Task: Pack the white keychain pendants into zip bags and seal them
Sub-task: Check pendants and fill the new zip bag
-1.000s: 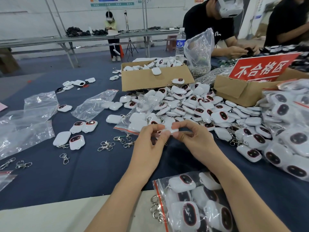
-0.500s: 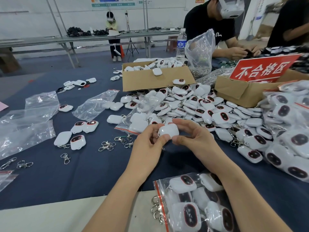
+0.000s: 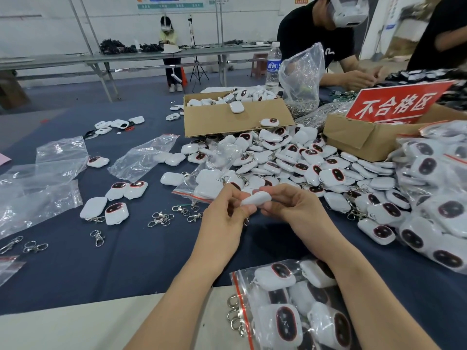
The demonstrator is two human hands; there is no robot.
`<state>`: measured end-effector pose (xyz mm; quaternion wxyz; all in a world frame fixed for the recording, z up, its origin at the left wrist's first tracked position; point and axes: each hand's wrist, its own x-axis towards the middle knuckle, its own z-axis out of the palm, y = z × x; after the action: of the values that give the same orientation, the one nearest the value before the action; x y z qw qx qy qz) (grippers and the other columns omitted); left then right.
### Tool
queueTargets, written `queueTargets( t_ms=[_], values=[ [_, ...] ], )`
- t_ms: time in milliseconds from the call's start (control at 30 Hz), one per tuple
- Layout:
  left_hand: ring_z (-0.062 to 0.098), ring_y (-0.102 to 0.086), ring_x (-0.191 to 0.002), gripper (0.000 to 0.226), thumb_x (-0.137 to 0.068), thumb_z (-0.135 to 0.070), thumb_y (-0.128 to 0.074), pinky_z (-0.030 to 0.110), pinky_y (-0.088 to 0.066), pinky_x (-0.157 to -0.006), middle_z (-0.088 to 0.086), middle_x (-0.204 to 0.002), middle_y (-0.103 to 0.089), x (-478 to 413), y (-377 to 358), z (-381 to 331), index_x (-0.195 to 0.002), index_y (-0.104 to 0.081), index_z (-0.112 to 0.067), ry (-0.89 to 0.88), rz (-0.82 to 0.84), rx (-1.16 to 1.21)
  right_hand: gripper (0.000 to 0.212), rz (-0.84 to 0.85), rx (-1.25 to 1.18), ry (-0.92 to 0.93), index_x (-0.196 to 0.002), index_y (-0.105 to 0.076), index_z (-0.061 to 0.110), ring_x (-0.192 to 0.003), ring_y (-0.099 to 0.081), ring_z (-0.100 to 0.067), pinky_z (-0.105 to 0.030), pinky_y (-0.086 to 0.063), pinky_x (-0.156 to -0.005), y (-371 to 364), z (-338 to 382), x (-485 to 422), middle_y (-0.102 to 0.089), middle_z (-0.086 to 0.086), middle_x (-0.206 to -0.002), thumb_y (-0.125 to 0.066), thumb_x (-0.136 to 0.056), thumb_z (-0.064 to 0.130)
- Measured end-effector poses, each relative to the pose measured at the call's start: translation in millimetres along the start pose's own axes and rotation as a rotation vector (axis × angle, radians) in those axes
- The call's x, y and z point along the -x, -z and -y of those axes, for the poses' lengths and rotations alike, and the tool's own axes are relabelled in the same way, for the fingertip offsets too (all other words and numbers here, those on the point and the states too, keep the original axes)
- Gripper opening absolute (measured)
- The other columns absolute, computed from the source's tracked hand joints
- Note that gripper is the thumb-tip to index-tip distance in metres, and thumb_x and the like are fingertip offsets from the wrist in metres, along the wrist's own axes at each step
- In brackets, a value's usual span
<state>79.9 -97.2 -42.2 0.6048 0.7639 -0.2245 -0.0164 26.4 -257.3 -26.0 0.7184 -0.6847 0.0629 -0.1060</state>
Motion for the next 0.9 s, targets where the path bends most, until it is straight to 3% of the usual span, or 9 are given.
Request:
queueTargets(
  t_ms=[133,233,333,433,500,633,800,900],
  values=[
    [0.014,-0.062,-0.078,0.018,-0.096,-0.017,-0.065,0.032,-0.052,-0.075,-0.002,-0.085,-0.065,0.3,-0.3,-1.3,-0.099,-0.063,-0.035,-0.007,-0.03,0.018,0.027,-0.001,-0.041,-0.009,-0.107,-0.072,0.016,-0.092,-0.074,-0.015,-0.024,-0.06,-0.084,-0.7,0.9,-0.2,-0.078,-0.007,-0.103,-0.068,-0.089,-0.004],
    [0.008,-0.06,-0.075,0.022,-0.105,-0.024,-0.053,0.028,-0.05,-0.076,-0.01,-0.083,-0.066,0.1,-0.2,-2.5,-0.119,-0.065,-0.035,0.006,-0.044,0.036,0.031,0.043,-0.072,0.012,-0.113,-0.07,0.02,-0.088,-0.075,-0.019,-0.024,-0.06,-0.08,-1.6,0.2,0.0,-0.078,-0.009,-0.1,-0.07,-0.088,0.004],
    [0.001,-0.058,-0.073,0.027,-0.107,-0.029,-0.047,0.028,-0.048,-0.079,-0.018,-0.077,-0.063,0.2,0.3,-4.4,-0.127,-0.065,-0.031,0.03,-0.029,0.037,0.033,0.05,-0.025,0.051,-0.115,-0.07,0.025,-0.084,-0.074,-0.02,-0.025,-0.06,-0.078,-2.6,-0.3,-0.7,-0.075,-0.011,-0.091,-0.072,-0.083,0.017],
    [0.002,-0.064,-0.094,0.03,-0.105,-0.036,-0.051,0.026,-0.05,-0.092,-0.016,-0.101,-0.069,2.6,0.6,-6.8,-0.133,-0.06,-0.035,0.015,0.041,0.047,0.014,-0.009,0.011,0.089,-0.102,-0.073,0.021,-0.079,-0.073,-0.015,-0.022,-0.059,-0.074,-1.9,-2.1,-1.8,-0.074,-0.002,-0.079,-0.068,-0.09,0.017],
    [0.006,-0.066,-0.101,0.029,-0.103,-0.035,-0.056,0.025,-0.051,-0.093,-0.012,-0.109,-0.071,3.2,0.7,-7.3,-0.131,-0.062,-0.034,-0.008,0.078,0.016,0.009,-0.046,0.009,0.09,-0.098,-0.073,0.018,-0.079,-0.072,-0.012,-0.02,-0.058,-0.074,-0.9,-3.0,-2.2,-0.075,0.0,-0.08,-0.066,-0.092,0.017],
    [0.0,-0.062,-0.074,0.019,-0.103,-0.034,-0.055,0.015,-0.047,-0.069,-0.016,-0.076,-0.068,3.5,1.6,-7.9,-0.108,-0.073,-0.032,-0.042,0.069,-0.01,0.025,-0.047,0.031,0.078,-0.098,-0.073,0.014,-0.082,-0.073,-0.015,-0.023,-0.059,-0.077,-0.3,-0.8,-0.7,-0.076,-0.007,-0.091,-0.066,-0.082,0.031],
    [0.002,-0.063,-0.074,0.021,-0.103,-0.03,-0.057,0.017,-0.051,-0.066,-0.013,-0.093,-0.071,2.4,1.7,-8.5,-0.109,-0.076,-0.024,-0.021,-0.001,0.051,0.012,0.006,0.007,0.04,-0.102,-0.072,0.014,-0.081,-0.074,-0.017,-0.028,-0.062,-0.079,0.9,-0.9,-0.6,-0.077,-0.005,-0.088,-0.063,-0.094,0.015],
    [0.0,-0.062,-0.072,0.021,-0.103,-0.021,-0.056,0.015,-0.051,-0.064,-0.01,-0.089,-0.072,2.9,2.7,-10.6,-0.107,-0.077,-0.02,-0.024,0.032,0.096,0.01,0.016,0.034,0.028,-0.097,-0.071,0.01,-0.066,-0.068,-0.013,-0.024,-0.06,-0.067,1.3,-0.3,-1.3,-0.071,-0.003,-0.072,-0.061,-0.096,0.008]
  ],
)
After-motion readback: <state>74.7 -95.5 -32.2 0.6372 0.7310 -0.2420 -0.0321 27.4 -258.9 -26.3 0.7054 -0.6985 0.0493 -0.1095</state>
